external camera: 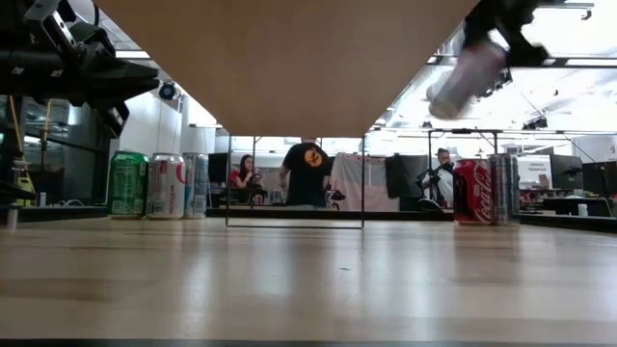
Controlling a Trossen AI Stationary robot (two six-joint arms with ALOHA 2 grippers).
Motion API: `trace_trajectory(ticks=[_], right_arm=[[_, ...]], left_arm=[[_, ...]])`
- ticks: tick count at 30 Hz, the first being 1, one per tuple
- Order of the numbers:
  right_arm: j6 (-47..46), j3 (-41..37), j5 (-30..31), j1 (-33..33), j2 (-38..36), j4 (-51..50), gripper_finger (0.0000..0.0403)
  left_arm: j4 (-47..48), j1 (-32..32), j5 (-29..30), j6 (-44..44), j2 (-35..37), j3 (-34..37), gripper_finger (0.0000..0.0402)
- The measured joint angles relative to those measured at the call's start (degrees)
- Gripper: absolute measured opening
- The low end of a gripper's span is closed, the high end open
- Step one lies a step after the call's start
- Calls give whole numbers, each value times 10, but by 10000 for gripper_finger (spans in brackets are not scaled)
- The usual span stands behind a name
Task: Place canned beverage on shelf
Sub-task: Put the silver soda can on the shelf
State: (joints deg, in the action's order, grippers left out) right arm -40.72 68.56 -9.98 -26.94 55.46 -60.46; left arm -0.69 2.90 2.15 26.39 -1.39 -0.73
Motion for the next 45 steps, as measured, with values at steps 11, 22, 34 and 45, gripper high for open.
trace_trajectory(ticks=[11,22,34,45], right_arm=[[130,404,54,128,257,8,291],[228,615,4,171,464,-143,291],[181,498,67,220,478,-212,291],[151,463,110,246,494,-208,291]], left_arm=[[0,0,0,0,0,0,1],[0,0,0,0,0,0,1],[0,0,0,0,-1,0,1],[0,0,0,0,-1,0,1]])
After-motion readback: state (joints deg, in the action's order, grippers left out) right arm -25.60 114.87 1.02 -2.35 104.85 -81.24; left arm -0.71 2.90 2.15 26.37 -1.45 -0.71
